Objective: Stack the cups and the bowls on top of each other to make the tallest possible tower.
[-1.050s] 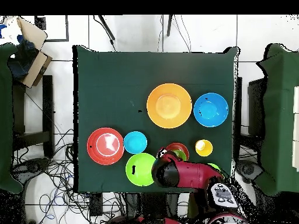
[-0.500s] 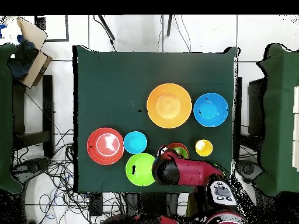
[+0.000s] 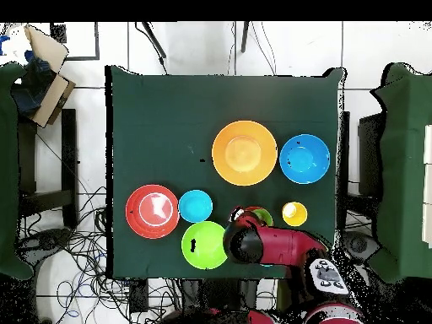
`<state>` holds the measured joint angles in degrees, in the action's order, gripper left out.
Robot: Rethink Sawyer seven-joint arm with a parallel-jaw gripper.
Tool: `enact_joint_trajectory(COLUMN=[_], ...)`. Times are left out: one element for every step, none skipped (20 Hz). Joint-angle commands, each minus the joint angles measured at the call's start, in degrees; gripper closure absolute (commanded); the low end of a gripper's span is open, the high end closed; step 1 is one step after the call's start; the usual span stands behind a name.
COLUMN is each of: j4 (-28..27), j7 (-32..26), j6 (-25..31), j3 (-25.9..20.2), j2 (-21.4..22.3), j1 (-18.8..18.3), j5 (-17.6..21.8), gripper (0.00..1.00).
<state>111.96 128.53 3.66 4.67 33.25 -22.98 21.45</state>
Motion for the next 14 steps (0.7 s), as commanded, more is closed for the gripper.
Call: enact_joint_trajectory(j4=[-3.3,-3.3,-3.3,-3.4,-3.3,-3.3,-3.3,-3.3,-3.4,-3.4,-3.4,-3.4,-3.5,-3.5], j7=[-2.8,-2.3,-2.0,-1.8,-1.6,-1.5,-1.4,-1.2,-1.1,-0.9,-0.7,-0.6,-0.5,-0.3], j6=[4.6,4.5,4.5,4.6,4.6,4.6,4.6,4.8,5.0,5.2,5.2,5.1,5.0,4.8], j3=[-11.4,-12.5,-12.9,-14.3,-15.0,-16.3,-16.8,-17.5,-17.9,-18.3,-18.5,-19.0,-19.2,-19.5], j2=[-4.4,-4.7,-4.9,-5.3,-5.4,-5.7,-5.8,-5.9,-6.0,-6.0,-6.0,-6.2,-6.3,-6.4], j1=[-3.3,-3.5,-3.5,-4.0,-4.1,-4.6,-4.7,-4.8,-4.8,-4.8,-4.7,-4.9,-4.9,-4.9], j5=[2.3,1.8,1.5,1.1,0.9,0.6,0.5,0.1,-0.1,-0.3,-0.4,-0.5,-0.5,-0.5], gripper=[1.0,1.0,1.0,1.0,1.0,1.0,1.0,1.0,1.0,1.0,1.0,1.0,1.0,1.0])
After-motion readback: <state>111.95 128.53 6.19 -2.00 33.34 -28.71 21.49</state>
